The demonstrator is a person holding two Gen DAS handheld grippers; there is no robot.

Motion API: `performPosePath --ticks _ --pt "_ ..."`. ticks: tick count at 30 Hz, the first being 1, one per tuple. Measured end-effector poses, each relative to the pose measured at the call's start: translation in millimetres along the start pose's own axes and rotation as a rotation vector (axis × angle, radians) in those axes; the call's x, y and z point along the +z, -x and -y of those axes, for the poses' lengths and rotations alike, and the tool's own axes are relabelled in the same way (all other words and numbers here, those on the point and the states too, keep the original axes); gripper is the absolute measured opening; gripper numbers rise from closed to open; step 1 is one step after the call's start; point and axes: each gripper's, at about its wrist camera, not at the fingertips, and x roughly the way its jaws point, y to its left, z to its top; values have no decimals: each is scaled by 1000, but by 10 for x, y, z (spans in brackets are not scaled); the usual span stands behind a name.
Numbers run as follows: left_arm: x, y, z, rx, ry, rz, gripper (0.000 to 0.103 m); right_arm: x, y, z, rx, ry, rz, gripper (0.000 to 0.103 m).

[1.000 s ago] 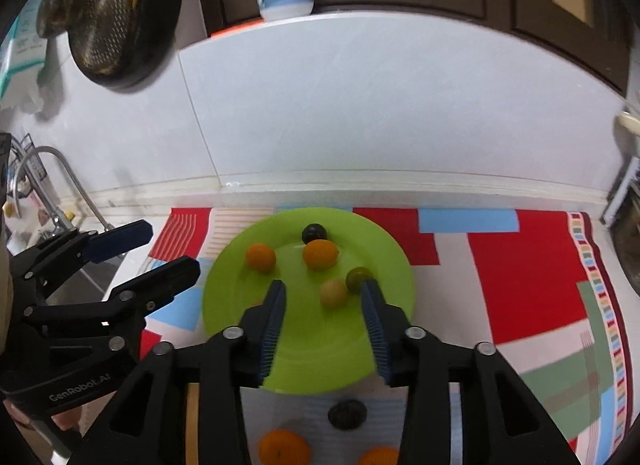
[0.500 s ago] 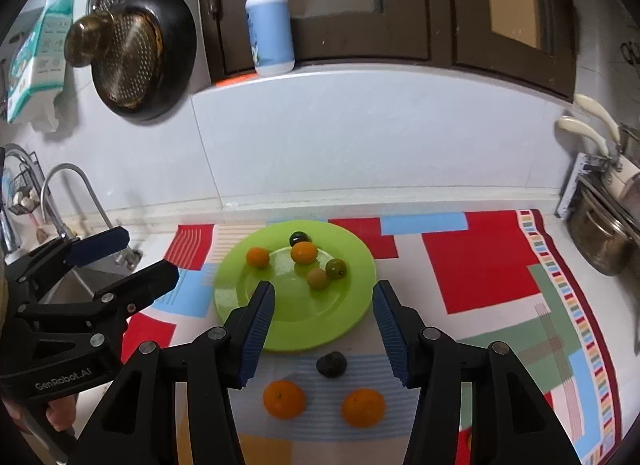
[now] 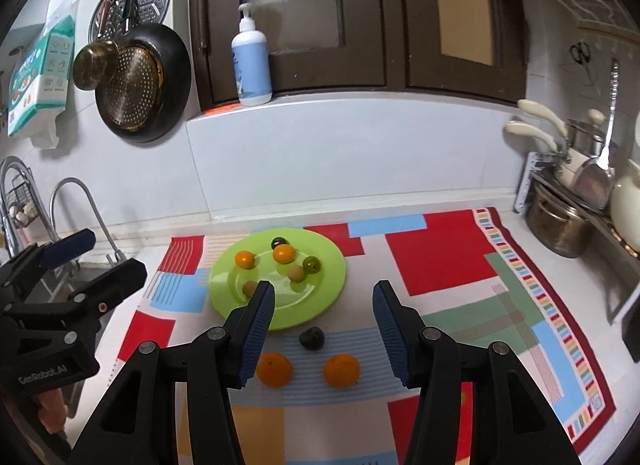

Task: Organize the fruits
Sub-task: 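Withdraw both grippers from the plate toward the remaining fruits on the cloth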

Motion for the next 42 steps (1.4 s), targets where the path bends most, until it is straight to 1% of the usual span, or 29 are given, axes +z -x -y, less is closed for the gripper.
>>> performPosePath --ticks 4,9,14,17,19,24,29,42 --pt "-62 92 51 3 -21 18 91 -97 140 33 -33 -24 18 56" --pt "-168 162 131 -4 -51 38 92 -247 289 99 -83 -57 36 56" --pt "-266 141 194 -4 -58 42 92 -382 378 172 -117 -80 50 56" --pt "-315 121 214 1 -43 41 92 -439 390 217 -132 -98 54 56" --pt "-343 80 235 -2 -30 24 92 -476 386 242 -143 -102 54 56" --pt "-410 -41 305 -3 -38 -19 92 -542 350 324 -190 -94 44 56" --pt "-482 -169 378 5 -43 -47 92 -603 273 450 -206 -124 18 56" --pt "-709 -576 542 7 -58 -143 92 -843 -108 792 -231 -202 -102 56"
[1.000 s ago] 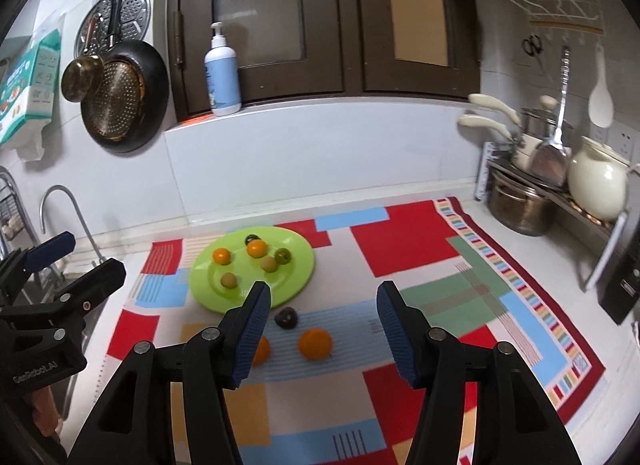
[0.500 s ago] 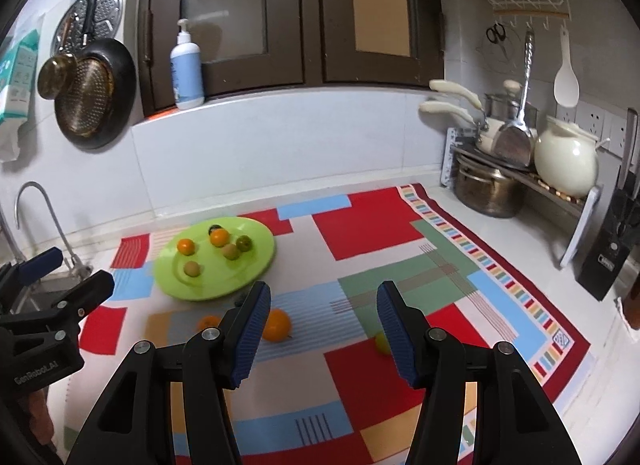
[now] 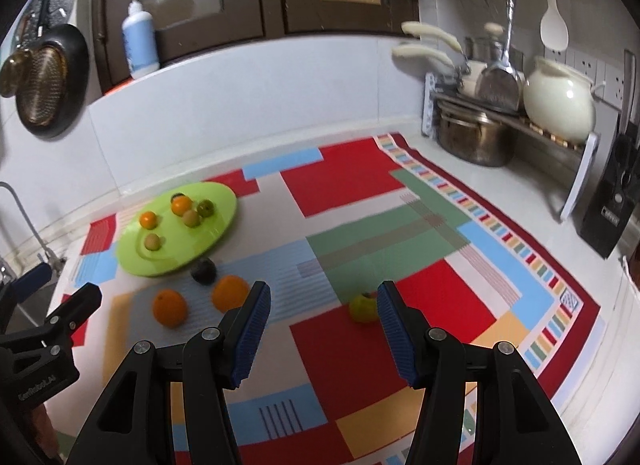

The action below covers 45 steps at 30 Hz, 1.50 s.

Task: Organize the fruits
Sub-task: 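Withdraw both grippers from the plate toward the remaining fruits on the cloth, then grasp a large orange with the left gripper while the right gripper grasps the green tomato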

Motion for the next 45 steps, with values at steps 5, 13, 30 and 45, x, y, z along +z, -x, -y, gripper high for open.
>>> performPosePath --ticks 5,13,30,45 --pt "-38 -116 49 13 -8 -16 92 -53 -176 89 -7 -14 -39 56" --pt "-106 -390 137 8 -17 -70 92 -94 -451 189 -3 -25 -93 56" --pt "-175 -829 220 -7 4 -166 71 -93 -912 306 -20 -23 -196 55" --pt "-206 -1023 250 -55 28 -220 44 -117 -1019 338 -37 -2 -219 35"
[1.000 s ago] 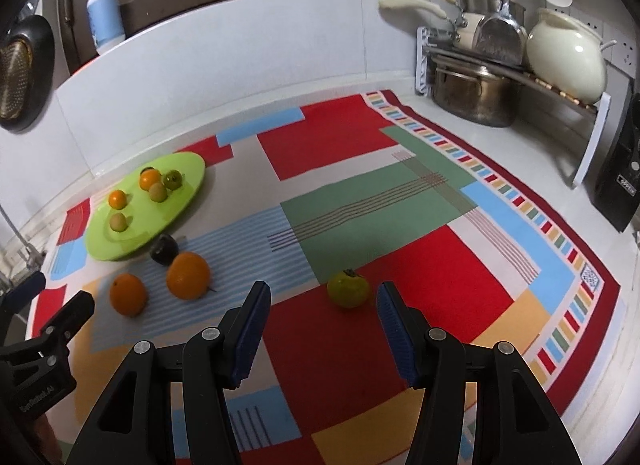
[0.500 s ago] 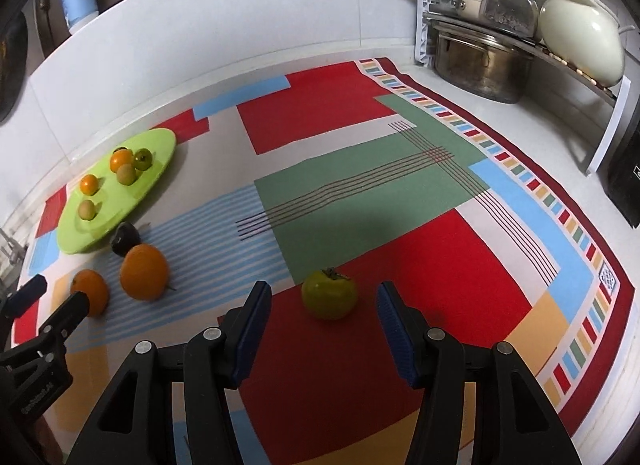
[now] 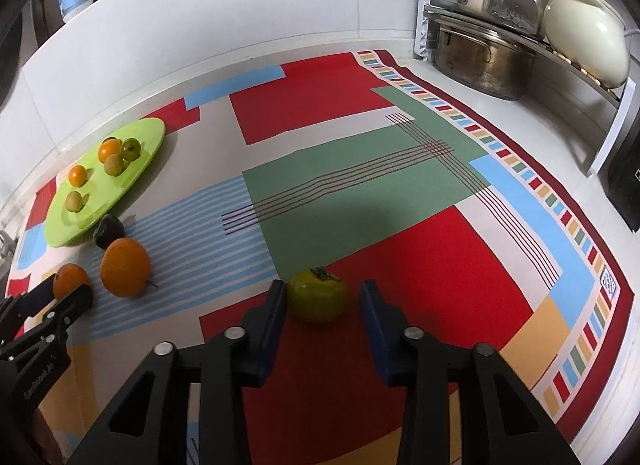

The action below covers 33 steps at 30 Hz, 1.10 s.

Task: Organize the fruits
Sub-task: 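Grasp a large orange with the left gripper while the right gripper grasps the green tomato, then carry the orange and green tomato over the green plate while both grippers lower them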

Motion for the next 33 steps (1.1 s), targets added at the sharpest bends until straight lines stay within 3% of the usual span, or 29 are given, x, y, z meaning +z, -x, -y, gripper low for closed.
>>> performPosePath --ticks 2,9,33 --pt "1 -5 -11 5 1 1 42 -2 -11 0 -4 6 -2 31" --pt "-7 49 7 -12 -10 8 42 -15 96 -72 20 44 26 31" --pt "121 740 4 -40 -17 127 42 45 693 -395 171 149 127 31"
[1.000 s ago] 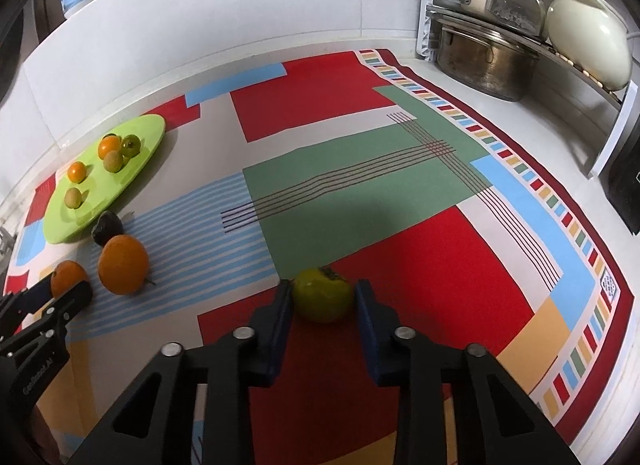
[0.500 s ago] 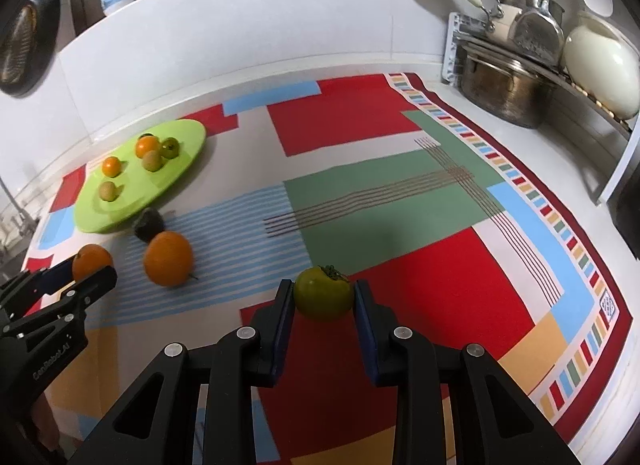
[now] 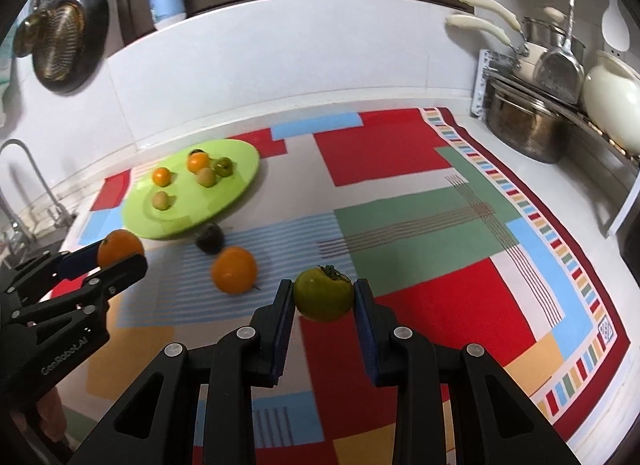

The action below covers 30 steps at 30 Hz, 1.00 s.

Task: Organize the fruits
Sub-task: 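Carry the orange and green tomato over the green plate while both grippers lower them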

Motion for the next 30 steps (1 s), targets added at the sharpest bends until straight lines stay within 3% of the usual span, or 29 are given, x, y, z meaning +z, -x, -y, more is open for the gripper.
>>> performPosePath --ticks 14,30 --pt "77 355 -101 40 27 60 42 193 281 -266 90 87 75 31" --pt "342 555 -301 75 48 125 42 499 335 -602 171 172 134 31"
